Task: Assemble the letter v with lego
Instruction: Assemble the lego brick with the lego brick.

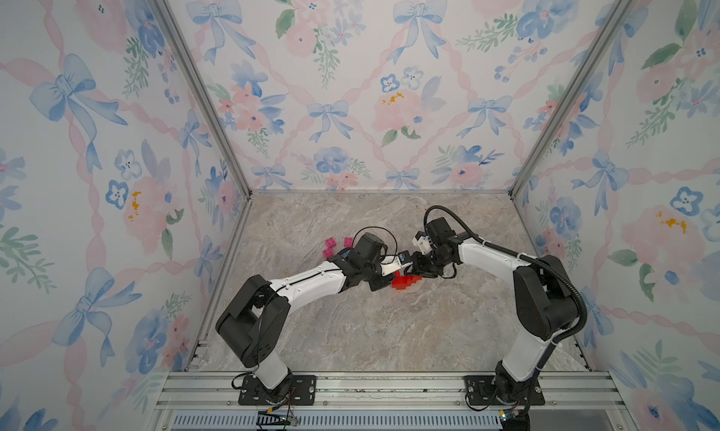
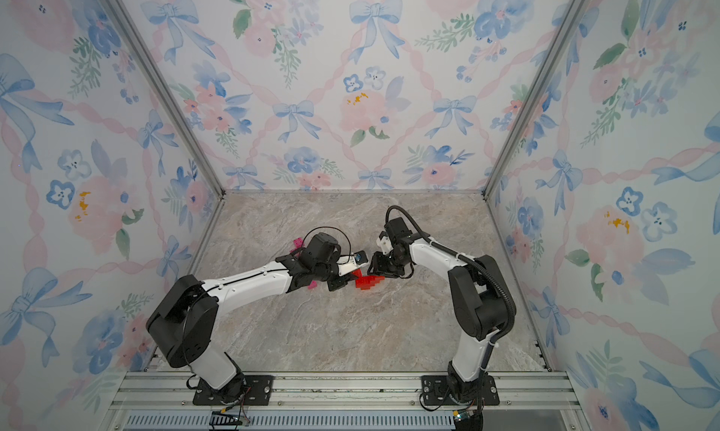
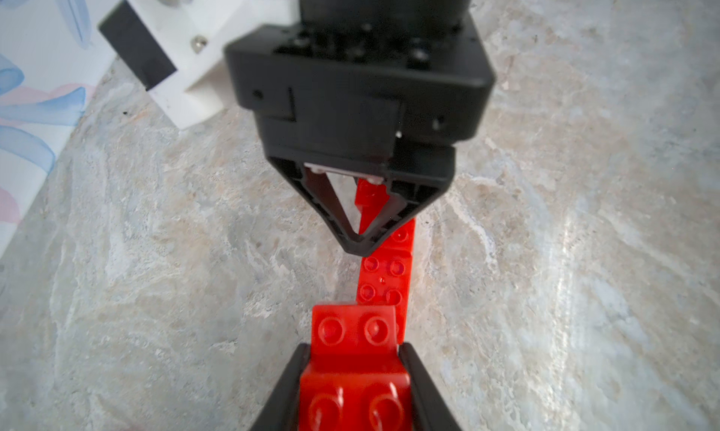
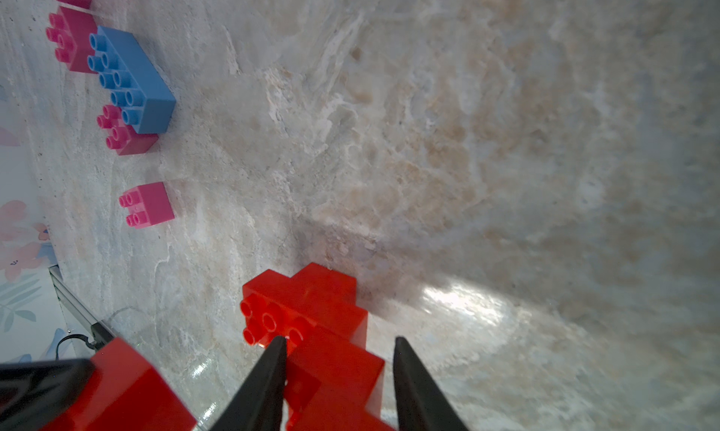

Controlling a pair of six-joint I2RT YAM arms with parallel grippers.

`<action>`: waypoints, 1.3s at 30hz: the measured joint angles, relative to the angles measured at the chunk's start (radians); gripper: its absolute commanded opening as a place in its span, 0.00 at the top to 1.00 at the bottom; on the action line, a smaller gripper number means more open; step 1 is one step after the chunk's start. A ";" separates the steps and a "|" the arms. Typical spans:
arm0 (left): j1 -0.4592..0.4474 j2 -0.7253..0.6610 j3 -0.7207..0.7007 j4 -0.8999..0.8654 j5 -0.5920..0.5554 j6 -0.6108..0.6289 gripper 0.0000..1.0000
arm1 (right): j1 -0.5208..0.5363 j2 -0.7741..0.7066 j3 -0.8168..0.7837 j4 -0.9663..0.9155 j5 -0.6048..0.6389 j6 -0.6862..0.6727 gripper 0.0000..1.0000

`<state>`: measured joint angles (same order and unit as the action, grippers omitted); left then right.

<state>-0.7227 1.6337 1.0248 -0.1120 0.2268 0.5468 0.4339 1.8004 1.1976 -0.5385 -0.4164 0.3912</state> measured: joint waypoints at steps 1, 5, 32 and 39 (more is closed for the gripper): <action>0.000 0.000 0.000 -0.008 0.005 0.027 1.00 | 0.000 0.000 0.000 0.000 0.000 0.000 0.56; 0.011 0.021 0.012 -0.043 0.034 0.101 1.00 | 0.000 0.000 0.000 -0.001 -0.003 -0.004 0.56; 0.066 0.156 0.134 -0.212 0.153 0.122 1.00 | 0.013 0.000 0.000 -0.011 -0.003 -0.019 0.56; 0.088 0.175 0.151 -0.219 0.191 0.123 1.00 | 0.013 0.000 0.000 -0.011 -0.003 -0.019 0.56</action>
<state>-0.6346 1.8084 1.1755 -0.3313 0.4179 0.6697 0.4473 1.8004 1.1976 -0.5491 -0.4191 0.3721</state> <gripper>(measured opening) 0.346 0.438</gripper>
